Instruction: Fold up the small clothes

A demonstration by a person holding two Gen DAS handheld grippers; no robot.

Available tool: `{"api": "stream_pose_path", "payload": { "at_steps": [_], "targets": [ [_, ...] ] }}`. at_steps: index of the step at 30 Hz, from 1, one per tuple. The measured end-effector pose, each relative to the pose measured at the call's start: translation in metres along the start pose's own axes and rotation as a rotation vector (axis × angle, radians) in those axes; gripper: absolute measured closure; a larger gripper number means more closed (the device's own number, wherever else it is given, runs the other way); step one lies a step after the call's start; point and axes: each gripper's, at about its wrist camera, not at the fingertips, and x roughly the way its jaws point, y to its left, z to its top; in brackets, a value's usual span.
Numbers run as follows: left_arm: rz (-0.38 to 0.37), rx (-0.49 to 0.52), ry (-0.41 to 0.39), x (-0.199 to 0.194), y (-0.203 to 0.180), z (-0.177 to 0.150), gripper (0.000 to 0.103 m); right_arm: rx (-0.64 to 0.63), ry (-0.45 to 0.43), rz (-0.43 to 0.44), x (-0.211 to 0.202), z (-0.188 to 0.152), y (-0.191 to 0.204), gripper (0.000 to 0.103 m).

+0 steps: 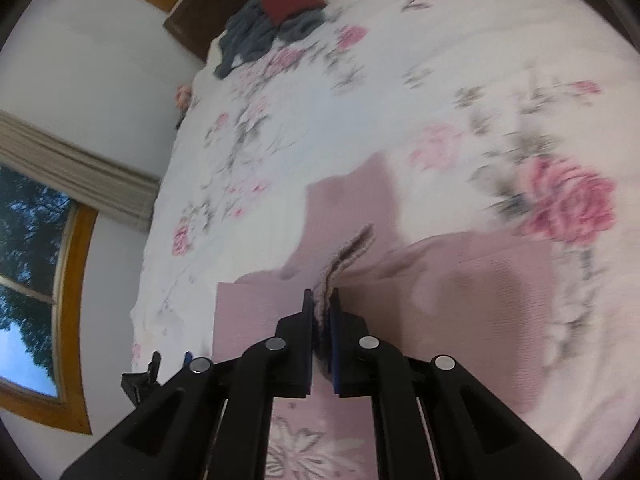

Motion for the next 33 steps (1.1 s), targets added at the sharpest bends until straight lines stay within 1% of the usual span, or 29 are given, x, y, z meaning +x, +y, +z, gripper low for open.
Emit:
{"api": "stream_pose_path", "payload": {
  "at_steps": [5,16,20,22,24,26,27,29,30,31,33],
  "targets": [
    [0.016,0.016,0.026,0.009,0.002,-0.006,0.024,0.057,-0.005,-0.028,-0.008,0.001,-0.046,0.097],
    [0.051,0.072,0.084,0.027,-0.003,-0.019,0.024,0.186,0.042,-0.048,0.023,-0.021,-0.135,0.097],
    [0.049,0.057,0.117,0.036,-0.002,-0.023,0.024,0.218,0.071,-0.059,0.043,-0.03,-0.162,0.097],
    [0.097,0.063,0.15,0.043,-0.006,-0.025,0.024,0.208,0.075,-0.059,0.051,-0.034,-0.171,0.097],
    [0.129,0.091,0.172,0.05,-0.014,-0.023,0.024,0.226,0.061,-0.029,0.045,-0.033,-0.176,0.095],
    [0.142,0.117,0.241,0.067,-0.023,-0.012,0.023,0.235,0.001,-0.02,0.027,-0.032,-0.177,0.089],
    [0.15,0.133,0.282,0.077,-0.025,-0.006,0.023,0.223,-0.041,-0.002,0.012,-0.031,-0.175,0.089],
    [0.204,0.187,0.355,0.099,-0.03,0.005,0.023,0.219,-0.079,0.054,-0.001,-0.032,-0.174,0.089],
    [0.232,0.207,0.409,0.113,-0.029,0.01,0.023,0.218,-0.08,0.09,-0.003,-0.034,-0.172,0.089],
    [0.251,0.212,0.443,0.122,-0.026,0.012,0.023,0.208,-0.063,0.128,0.001,-0.038,-0.17,0.089],
    [0.291,0.206,0.506,0.138,-0.015,0.015,0.024,0.195,-0.019,0.141,0.018,-0.047,-0.169,0.089]
  ]
}}
